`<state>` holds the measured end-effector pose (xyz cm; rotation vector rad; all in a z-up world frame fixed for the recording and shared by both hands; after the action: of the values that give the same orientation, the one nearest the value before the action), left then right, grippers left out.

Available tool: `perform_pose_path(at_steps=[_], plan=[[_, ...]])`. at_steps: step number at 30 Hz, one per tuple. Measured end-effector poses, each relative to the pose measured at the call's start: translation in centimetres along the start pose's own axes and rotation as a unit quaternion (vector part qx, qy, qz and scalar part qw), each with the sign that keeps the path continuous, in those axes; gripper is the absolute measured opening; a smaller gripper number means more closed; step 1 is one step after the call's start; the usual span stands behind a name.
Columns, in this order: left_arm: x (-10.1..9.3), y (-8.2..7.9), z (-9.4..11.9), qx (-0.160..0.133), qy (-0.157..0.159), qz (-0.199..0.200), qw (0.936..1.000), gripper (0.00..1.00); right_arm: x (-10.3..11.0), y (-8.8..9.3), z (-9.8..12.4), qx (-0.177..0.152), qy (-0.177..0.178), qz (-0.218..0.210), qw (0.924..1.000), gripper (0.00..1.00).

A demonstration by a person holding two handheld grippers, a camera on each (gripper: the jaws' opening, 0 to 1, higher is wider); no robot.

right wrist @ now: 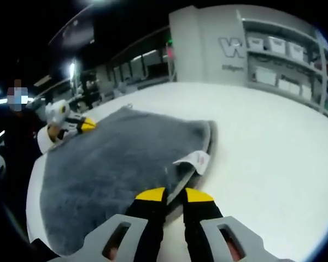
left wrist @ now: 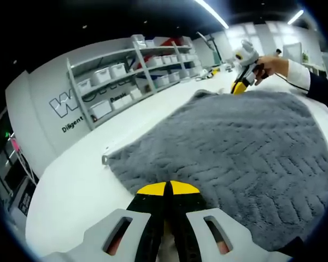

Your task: Open the folded towel by lifting each exposed corner and separating the folded layers until the towel lies flat within the target outline without major curled edges

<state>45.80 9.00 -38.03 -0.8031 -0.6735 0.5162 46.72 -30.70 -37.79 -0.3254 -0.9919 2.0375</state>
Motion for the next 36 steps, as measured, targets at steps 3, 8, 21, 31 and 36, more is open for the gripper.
perform_pose_path(at_steps=[3,8,21,31,36], plan=[[-0.1,-0.1,-0.1,-0.003,-0.001,-0.004,1.0,0.01,-0.1,0.1,0.1,0.002,0.005,0.0,1.0,0.06],[-0.3,-0.3,-0.3,-0.005,-0.002,-0.005,1.0,0.01,-0.3,0.2,0.3,0.003,0.01,-0.004,0.9999,0.06],[-0.5,-0.8,-1.0,-0.014,0.0,0.001,0.9999,0.01,-1.0,0.5,0.7,0.003,0.024,0.003,0.9997,0.06],[-0.8,-1.1,-1.4,-0.018,-0.001,0.002,0.9998,0.01,-1.5,0.6,1.0,0.002,0.031,-0.001,0.9995,0.06],[-0.9,-1.3,-1.6,-0.021,-0.001,0.003,0.9998,0.01,-1.8,0.8,1.2,0.003,0.037,-0.012,0.9993,0.06]])
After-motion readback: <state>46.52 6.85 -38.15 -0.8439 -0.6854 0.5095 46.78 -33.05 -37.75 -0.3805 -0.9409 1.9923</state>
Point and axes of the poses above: the point that each gripper's makers call its tool centre point, and the gripper's own axes: z roughly backward along the fingers, x roughly to its left, y roughly out of its underside, the point moved 7 cm from there along z, roughly backward along the fingers, and after that the axes turned 9 degrees about x, right-handed, at the moved point
